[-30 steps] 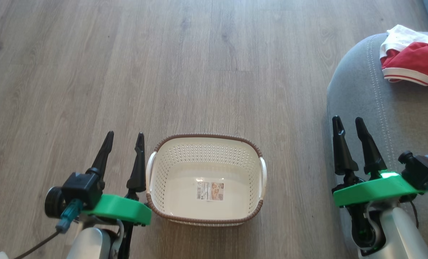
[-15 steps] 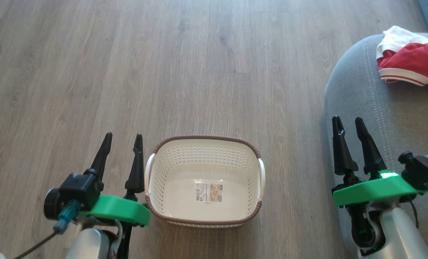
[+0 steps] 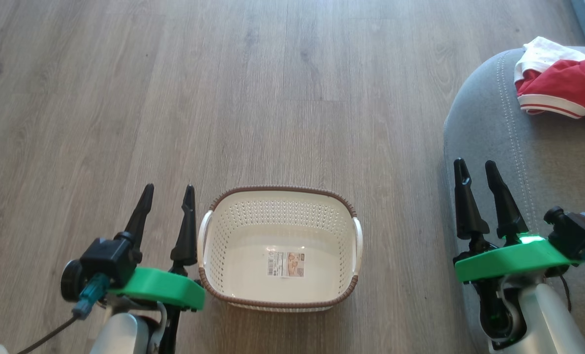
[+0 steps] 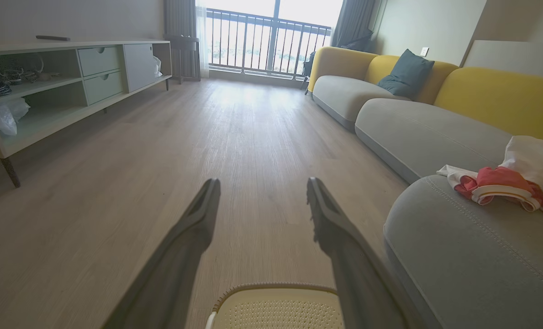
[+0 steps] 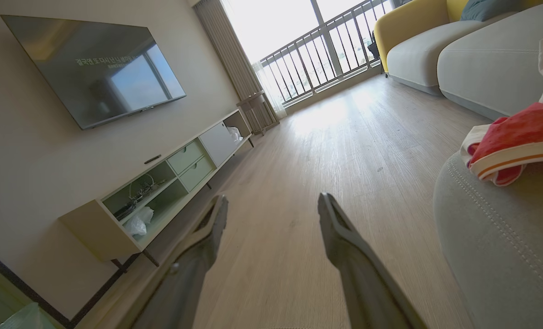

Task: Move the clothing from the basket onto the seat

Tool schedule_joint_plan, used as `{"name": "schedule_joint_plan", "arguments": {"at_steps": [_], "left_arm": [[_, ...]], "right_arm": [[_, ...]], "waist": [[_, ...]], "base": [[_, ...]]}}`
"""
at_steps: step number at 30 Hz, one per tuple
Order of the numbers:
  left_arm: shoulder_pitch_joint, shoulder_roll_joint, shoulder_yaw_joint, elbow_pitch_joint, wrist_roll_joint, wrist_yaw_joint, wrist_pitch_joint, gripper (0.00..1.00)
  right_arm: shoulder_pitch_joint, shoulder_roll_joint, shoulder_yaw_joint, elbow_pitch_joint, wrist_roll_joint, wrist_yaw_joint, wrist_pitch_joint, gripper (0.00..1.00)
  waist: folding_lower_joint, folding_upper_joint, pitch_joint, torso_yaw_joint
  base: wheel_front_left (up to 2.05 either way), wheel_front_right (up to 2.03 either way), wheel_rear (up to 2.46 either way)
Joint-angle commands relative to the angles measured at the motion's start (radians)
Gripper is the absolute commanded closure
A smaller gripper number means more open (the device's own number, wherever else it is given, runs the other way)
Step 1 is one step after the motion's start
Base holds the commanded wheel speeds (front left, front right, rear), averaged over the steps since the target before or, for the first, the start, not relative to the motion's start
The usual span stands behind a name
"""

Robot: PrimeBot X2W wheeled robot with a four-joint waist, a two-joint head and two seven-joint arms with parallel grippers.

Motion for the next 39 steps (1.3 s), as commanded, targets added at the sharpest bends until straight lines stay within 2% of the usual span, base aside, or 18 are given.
{"name": "schedule_joint_plan", "arguments": {"at_steps": [1, 4, 5, 8, 39], "left_arm": [[-0.022, 0.0, 0.039, -0.03, -0.007, -0.001, -0.005, 0.0], [-0.022, 0.0, 0.036, -0.022, -0.011, -0.006, -0.005, 0.0], [0.001, 0.0, -0.001, 0.009, -0.003, -0.002, 0.0, 1.0], [0.012, 0.0, -0.008, 0.048, -0.007, -0.001, 0.002, 1.0], [-0.004, 0.016, 0.039, 0.083, -0.366, -0.043, 0.077, 1.0]], "right_arm": [[-0.015, 0.005, 0.023, -0.031, -0.01, 0.0, -0.006, 0.0], [-0.016, 0.005, 0.023, -0.03, -0.01, 0.0, -0.006, 0.0], [0.0, 0.001, 0.0, 0.0, 0.001, 0.0, 0.0, 1.0], [0.007, 0.001, 0.001, 0.038, 0.007, 0.0, 0.002, 1.0], [0.007, 0.0, -0.035, 0.055, 0.274, 0.0, 0.084, 1.0]], "waist": [[0.0, -0.0001, 0.0, -0.001], [0.0, -0.0001, 0.0, -0.002], [0.0, -0.0001, 0.0, -0.002], [0.0, -0.0001, -0.001, -0.002], [0.0, -0.0001, -0.02, -0.023]], "base": [[0.0, 0.0, 0.0], [0.0, 0.0, 0.0], [0.0, 0.0, 0.0], [0.0, 0.0, 0.0], [0.0, 0.0, 0.0]]}}
